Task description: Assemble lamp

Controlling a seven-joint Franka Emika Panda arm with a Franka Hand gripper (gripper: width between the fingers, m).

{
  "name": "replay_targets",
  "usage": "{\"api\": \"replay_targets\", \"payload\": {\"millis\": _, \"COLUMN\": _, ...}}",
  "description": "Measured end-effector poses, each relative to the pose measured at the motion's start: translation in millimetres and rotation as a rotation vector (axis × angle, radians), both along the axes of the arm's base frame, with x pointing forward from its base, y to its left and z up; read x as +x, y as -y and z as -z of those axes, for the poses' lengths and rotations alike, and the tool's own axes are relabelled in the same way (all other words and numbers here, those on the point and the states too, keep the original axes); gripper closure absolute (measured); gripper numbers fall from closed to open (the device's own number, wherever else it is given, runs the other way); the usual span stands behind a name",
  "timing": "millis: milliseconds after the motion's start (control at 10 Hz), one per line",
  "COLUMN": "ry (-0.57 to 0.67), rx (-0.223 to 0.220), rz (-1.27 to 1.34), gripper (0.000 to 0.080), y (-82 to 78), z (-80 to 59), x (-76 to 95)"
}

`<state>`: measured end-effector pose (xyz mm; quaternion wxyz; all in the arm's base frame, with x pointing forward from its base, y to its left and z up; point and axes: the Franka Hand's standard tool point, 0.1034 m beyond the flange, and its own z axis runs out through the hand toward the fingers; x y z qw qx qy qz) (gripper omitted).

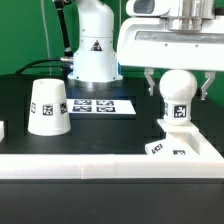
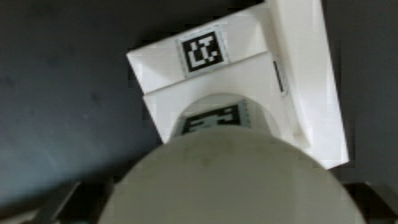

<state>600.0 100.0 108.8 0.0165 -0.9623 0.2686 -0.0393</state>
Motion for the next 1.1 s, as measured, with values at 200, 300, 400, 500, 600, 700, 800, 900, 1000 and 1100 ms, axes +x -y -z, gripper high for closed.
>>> {"api": "replay_targets", "payload": {"millis": 200, "ry": -0.037, "rx": 0.047, "rz": 0.237, "gripper": 0.0223, "y": -4.3, "z": 0.0, "x": -4.3}}
{"api": "replay_targets", "payload": {"millis": 300, "ry": -0.060, "rx": 0.060, "rz": 0.309, "gripper": 0.0223, "y": -6.5, "z": -0.9, "x": -5.0}}
{"api": "replay_targets", "payload": {"millis": 400, "ry": -0.083, "rx": 0.080, "rz": 0.413, "gripper": 0.0223, "y": -9.5, "z": -1.7, "x": -5.0}}
{"api": "replay_targets", "payload": {"millis": 500, "ry": -0.099, "rx": 0.097, "rz": 0.494, "gripper": 0.0223, "y": -11.6, "z": -1.6, "x": -5.0}}
{"api": "replay_targets", "payload": {"millis": 600, "ry": -0.109, "rx": 0.115, "rz": 0.574, "gripper": 0.0223, "y": -12.6, "z": -1.0, "x": -5.1}}
{"api": "replay_targets", "payload": {"millis": 700, "ry": -0.115, "rx": 0.125, "rz": 0.603, "gripper": 0.0223, "y": -12.8, "z": -0.2, "x": -5.4}}
{"api": "replay_targets", "payload": {"millis": 800, "ry": -0.118, "rx": 0.131, "rz": 0.644, "gripper": 0.0223, "y": -14.5, "z": -0.3, "x": -5.5}}
{"api": "replay_targets", "payload": {"millis": 900, "ry": -0.116, "rx": 0.130, "rz": 0.610, "gripper": 0.0151, "y": -14.7, "z": -0.1, "x": -5.7}}
{"api": "replay_targets", "payload": {"millis": 1000, "ry": -0.114, "rx": 0.128, "rz": 0.569, "gripper": 0.0115, "y": -14.9, "z": -0.2, "x": -5.7}}
{"api": "replay_targets", "payload": {"millis": 1100, "ry": -0.105, "rx": 0.120, "rz": 0.489, "gripper": 0.0104, "y": -17.5, "z": -1.1, "x": -5.3}}
